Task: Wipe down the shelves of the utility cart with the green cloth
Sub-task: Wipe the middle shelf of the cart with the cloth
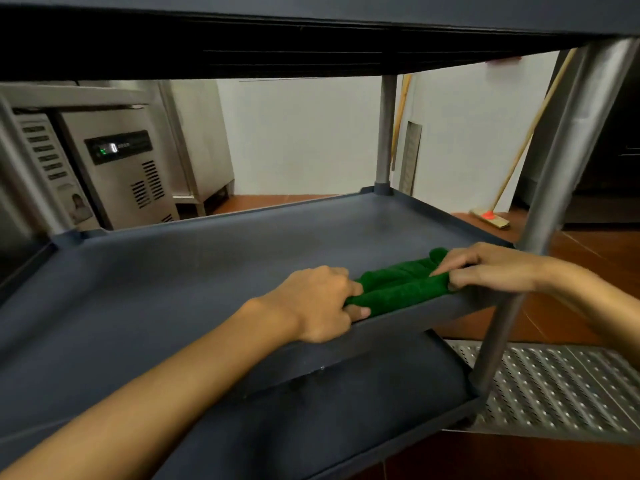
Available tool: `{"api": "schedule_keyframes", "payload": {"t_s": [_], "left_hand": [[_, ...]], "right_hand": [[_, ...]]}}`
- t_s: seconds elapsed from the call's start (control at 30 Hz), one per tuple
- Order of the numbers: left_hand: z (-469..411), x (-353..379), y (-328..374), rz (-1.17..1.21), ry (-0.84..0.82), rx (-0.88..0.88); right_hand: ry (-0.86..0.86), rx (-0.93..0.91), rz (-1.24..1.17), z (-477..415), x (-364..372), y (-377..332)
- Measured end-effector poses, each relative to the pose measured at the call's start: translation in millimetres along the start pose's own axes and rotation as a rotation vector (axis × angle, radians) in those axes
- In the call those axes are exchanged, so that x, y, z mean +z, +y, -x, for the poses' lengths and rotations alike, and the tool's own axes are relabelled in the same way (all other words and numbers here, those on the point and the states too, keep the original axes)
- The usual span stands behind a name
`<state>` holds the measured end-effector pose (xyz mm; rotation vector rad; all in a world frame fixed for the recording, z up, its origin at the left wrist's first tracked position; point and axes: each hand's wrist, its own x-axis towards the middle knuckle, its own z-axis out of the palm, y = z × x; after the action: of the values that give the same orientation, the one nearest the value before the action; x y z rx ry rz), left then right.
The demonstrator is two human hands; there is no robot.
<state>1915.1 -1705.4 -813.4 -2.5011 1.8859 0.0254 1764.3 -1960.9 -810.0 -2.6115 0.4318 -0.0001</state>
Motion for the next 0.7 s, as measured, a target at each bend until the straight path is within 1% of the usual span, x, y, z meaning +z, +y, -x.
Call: {"api": "schedule_keyframes", "payload": {"t_s": [0.07, 0.13, 0.3, 0.7], "left_hand": [[13, 1, 3, 0.006, 0.004, -0.002], [25, 2, 3, 0.023, 0.017, -0.008], [55, 7, -11, 0.07, 0.057, -0.048], [160, 22, -63, 0.105, 0.153, -0.177]], "right_hand": [[-0.043, 0.007, -0.055, 2, -1, -8], [-0.067, -0.014, -0.051, 3, 3, -16], [-0.086, -0.127, 0.016, -3, 19, -30], [-0.162, -0.338, -0.051, -34, 71, -109]]}}
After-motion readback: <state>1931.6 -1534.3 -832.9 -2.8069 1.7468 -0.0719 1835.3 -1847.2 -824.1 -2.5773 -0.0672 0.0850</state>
